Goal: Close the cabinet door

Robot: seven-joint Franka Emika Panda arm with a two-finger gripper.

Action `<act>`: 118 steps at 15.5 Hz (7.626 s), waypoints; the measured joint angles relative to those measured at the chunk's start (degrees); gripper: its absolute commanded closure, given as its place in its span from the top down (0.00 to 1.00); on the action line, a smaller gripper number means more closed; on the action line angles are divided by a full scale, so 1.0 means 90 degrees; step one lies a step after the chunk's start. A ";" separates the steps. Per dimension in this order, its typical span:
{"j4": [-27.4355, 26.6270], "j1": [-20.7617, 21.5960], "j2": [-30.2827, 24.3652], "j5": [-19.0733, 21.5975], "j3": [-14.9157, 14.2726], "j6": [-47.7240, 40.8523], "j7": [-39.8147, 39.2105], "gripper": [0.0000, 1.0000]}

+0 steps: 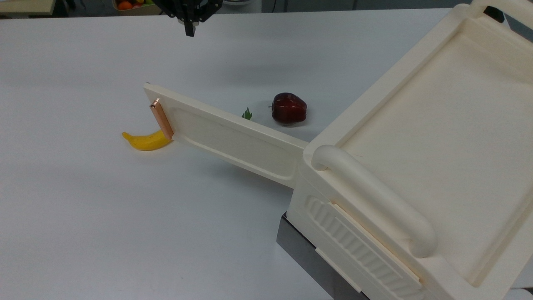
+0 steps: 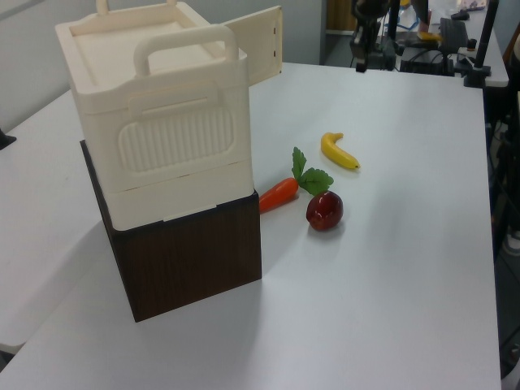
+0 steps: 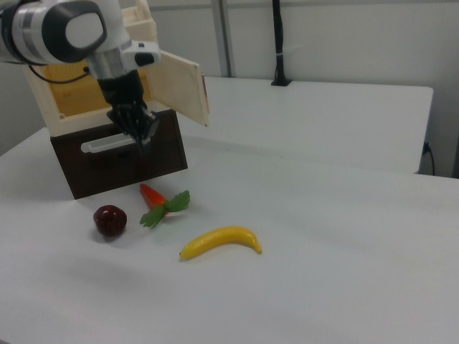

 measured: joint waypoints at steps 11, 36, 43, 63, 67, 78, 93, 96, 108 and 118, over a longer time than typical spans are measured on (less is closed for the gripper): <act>0.0920 0.0064 0.0701 -0.0001 0.0007 0.4781 0.0629 0.00; 0.1405 0.0136 0.1134 -0.0295 0.0510 0.3699 0.1404 0.00; 0.1405 0.0151 0.1030 0.0170 0.0854 0.3262 0.1514 0.00; 0.1389 0.1278 0.1017 0.0934 0.0949 0.3372 0.2302 0.00; 0.1384 0.1319 0.1143 0.0934 0.0950 0.3774 0.2302 0.00; 0.1379 0.1485 0.1448 0.0938 0.0951 0.4498 0.2602 0.00; 0.1319 0.1315 0.1433 0.0685 0.0848 0.3747 0.2521 0.00; 0.1315 0.1039 0.1387 0.0542 0.0826 0.2676 0.2107 0.00; 0.0288 0.0340 0.0216 0.0012 -0.0007 -0.0441 -0.0436 0.00; 0.0213 -0.0033 0.0113 0.0056 -0.0018 -0.0484 -0.0308 1.00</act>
